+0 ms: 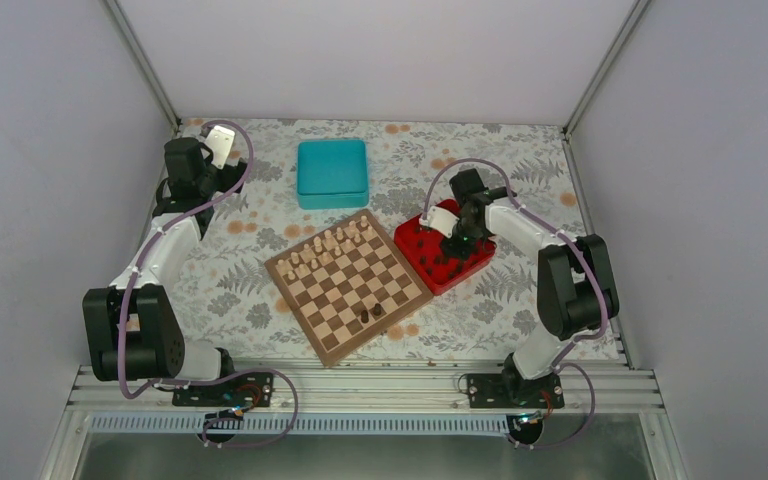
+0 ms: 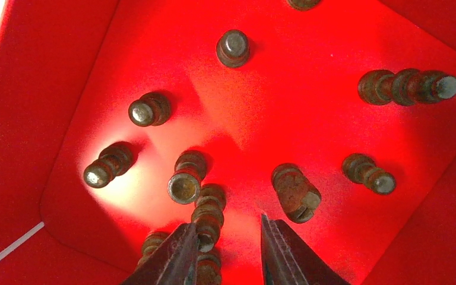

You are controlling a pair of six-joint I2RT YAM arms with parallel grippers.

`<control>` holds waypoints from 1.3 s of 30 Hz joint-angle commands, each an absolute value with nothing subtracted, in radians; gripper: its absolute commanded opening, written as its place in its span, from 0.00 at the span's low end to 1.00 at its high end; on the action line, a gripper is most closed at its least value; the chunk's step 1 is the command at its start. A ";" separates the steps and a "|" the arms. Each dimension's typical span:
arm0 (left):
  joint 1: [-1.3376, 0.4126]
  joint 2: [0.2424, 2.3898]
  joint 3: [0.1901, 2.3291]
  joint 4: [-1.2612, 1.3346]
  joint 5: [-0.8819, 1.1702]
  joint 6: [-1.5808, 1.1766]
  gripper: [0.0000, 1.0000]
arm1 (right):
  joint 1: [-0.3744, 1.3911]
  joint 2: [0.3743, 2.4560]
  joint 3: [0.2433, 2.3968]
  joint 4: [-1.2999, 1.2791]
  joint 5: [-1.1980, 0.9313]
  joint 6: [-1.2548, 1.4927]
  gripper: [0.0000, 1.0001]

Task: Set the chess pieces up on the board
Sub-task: Pick up the chess piece from the storage box.

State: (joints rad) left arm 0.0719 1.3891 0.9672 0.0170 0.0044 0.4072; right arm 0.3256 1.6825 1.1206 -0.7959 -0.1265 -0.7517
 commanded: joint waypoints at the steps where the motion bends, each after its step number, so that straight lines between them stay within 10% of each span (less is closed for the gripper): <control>1: 0.078 1.381 0.970 0.020 0.011 0.403 1.00 | 0.321 1.696 1.089 -0.805 -0.141 -0.761 0.29; 39: 0.077 1.390 0.971 0.023 0.015 0.405 1.00 | 0.316 1.672 1.181 -0.883 -0.158 -0.771 0.07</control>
State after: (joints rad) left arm 0.0719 1.3891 0.9672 0.0174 0.0044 0.4072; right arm 0.3237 1.7149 1.1141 -0.8341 -0.1452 -0.7570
